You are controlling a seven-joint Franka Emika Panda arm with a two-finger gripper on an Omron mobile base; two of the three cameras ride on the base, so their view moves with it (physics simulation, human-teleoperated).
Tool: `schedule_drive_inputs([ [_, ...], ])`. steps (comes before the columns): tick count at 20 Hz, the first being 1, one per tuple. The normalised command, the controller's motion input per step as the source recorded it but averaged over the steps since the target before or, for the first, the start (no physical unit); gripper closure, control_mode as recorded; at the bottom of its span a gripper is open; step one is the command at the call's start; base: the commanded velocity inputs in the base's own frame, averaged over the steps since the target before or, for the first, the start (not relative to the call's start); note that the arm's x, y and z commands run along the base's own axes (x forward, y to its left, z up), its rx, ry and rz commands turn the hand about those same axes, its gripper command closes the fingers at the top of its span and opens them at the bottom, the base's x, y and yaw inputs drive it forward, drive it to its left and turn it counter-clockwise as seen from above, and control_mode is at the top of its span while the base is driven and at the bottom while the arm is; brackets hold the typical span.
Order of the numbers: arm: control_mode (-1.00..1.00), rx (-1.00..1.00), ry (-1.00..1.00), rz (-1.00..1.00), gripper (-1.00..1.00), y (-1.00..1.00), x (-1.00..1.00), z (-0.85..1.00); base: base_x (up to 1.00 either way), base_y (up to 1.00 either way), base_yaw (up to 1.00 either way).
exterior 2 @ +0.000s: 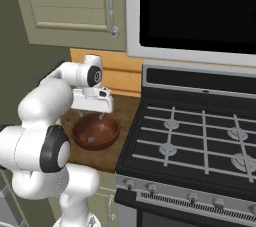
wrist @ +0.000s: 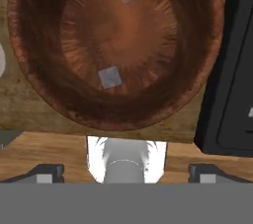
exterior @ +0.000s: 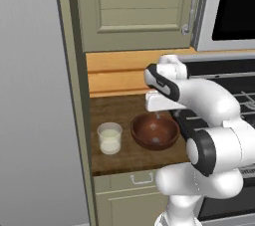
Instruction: Grab a lemon wedge from the fridge and one ice cube from the ice bowl, and put them in the glass of lemonade.
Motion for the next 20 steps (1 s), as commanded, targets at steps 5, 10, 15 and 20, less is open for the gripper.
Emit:
schedule_drive_inputs([
  [5,-1.0,0.06,-0.05,0.15,-1.0,0.03,0.46,-0.67,0.0,0.0,0.0],
  [10,-1.0,0.13,-0.09,0.13,-1.0,0.0,0.0,-0.86,0.0,0.0,0.0],
  [15,-1.0,0.0,0.0,0.02,-1.0,0.18,0.0,-0.25,0.0,0.0,0.0],
  [20,-1.0,0.0,0.0,0.0,-1.0,0.07,0.0,-0.15,0.0,0.0,0.0],
])
